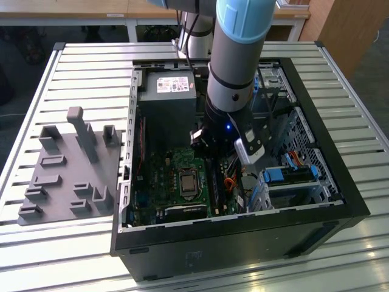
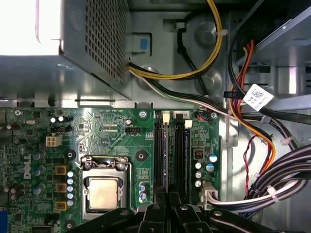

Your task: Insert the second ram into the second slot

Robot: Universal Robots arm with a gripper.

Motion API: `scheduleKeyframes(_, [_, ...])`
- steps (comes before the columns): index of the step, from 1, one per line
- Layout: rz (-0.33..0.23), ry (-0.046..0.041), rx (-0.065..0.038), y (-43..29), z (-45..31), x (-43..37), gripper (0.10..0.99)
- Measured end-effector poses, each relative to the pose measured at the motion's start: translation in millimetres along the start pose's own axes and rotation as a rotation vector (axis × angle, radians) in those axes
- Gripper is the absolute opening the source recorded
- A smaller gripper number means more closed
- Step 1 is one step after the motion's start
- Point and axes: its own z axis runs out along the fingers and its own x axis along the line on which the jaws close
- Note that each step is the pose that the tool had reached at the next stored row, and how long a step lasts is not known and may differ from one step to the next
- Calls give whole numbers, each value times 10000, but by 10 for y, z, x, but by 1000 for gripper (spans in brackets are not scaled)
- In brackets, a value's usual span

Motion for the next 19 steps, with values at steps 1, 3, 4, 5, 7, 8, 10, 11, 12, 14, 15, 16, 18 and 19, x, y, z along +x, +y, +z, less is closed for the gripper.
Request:
scheduleKeyframes(1, [-7, 6, 0, 0, 11, 0, 137])
scheduleKeyframes(3, [-23, 15, 1, -1, 29, -1, 137])
scheduleKeyframes(4, [-32, 16, 1, -1, 34, -1, 137])
scheduleKeyframes(5, [-45, 17, 2, -1, 37, -1, 137])
scheduleKeyframes(7, [-71, 19, 2, -1, 44, -1, 137])
scheduleKeyframes(8, [-82, 22, 2, -1, 47, -2, 137])
scheduleKeyframes(10, [-98, 34, 1, -1, 59, -2, 137])
scheduleKeyframes(11, [-103, 42, 2, -1, 65, -2, 137])
scheduleKeyframes(12, [-107, 50, 2, -1, 71, -2, 137])
scheduleKeyframes(14, [-111, 66, 3, -1, 82, -2, 137])
scheduleKeyframes(15, [-113, 73, 3, -1, 88, -3, 137])
scheduleKeyframes(16, [-115, 79, 3, -1, 93, -3, 137])
scheduleKeyframes(18, [-117, 94, 6, -2, 97, -3, 137])
scheduleKeyframes(19, [-117, 100, 4, -2, 101, -3, 137])
